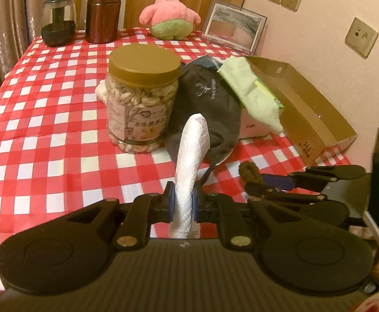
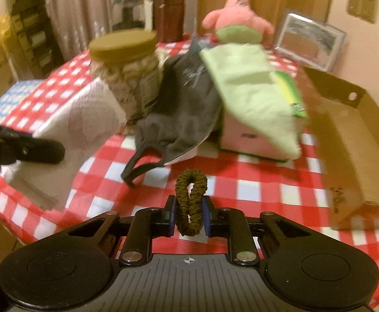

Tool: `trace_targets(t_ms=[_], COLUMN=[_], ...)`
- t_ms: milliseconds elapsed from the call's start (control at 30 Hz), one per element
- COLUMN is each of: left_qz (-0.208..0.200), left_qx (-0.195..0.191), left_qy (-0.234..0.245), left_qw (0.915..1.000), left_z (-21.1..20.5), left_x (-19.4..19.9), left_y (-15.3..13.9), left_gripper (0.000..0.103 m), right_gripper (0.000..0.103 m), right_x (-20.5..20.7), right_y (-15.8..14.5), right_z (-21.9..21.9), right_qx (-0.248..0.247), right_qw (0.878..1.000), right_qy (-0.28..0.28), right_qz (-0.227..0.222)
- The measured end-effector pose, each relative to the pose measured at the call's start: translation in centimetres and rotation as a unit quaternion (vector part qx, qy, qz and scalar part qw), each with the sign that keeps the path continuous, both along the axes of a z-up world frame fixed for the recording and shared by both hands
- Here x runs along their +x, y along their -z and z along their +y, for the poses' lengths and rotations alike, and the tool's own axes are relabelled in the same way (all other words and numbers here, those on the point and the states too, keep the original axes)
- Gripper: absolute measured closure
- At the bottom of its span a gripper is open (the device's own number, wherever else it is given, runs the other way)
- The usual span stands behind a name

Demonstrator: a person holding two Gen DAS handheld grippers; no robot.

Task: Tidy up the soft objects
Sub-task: 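Carry the towel and hair tie into the cardboard tray and open both tools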

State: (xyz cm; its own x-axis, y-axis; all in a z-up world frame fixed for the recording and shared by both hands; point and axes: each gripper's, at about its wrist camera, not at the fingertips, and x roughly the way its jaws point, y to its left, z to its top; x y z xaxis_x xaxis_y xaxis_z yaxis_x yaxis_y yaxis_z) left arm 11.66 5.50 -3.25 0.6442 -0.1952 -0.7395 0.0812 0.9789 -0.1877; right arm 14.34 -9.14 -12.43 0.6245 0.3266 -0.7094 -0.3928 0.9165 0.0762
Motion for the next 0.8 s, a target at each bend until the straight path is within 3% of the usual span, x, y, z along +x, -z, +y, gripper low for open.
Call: trace_targets(t_ms=[300,433,800], left_qz=[-0.037,-0.051,-0.044], left_qx=[-0.03,-0.053,-0.089], left_qy=[0.026,0.049,0.124], left_qw=[0.9985,0.9961,0.9872], left_z=[-5.0,-8.7,-19.6], left_x=[2.3,4.3,11.7], left_y=[-3.4,-4.7,-4.1], left_gripper=[0.091,0.091,0.091], right_gripper=[0.082,0.082,0.082], right_x=[0.5,1.4,3.8], right_y=[-6.6,-8.6,-6.7], right_z=[-7.7,-12.3,-22.5], right_qx=[0.049,0.04,0.011], right_qw=[0.994,0.988,0.977], right_qy=[0.089,0.13,0.2], right_qz=[-0.043,-0.067,-0.069])
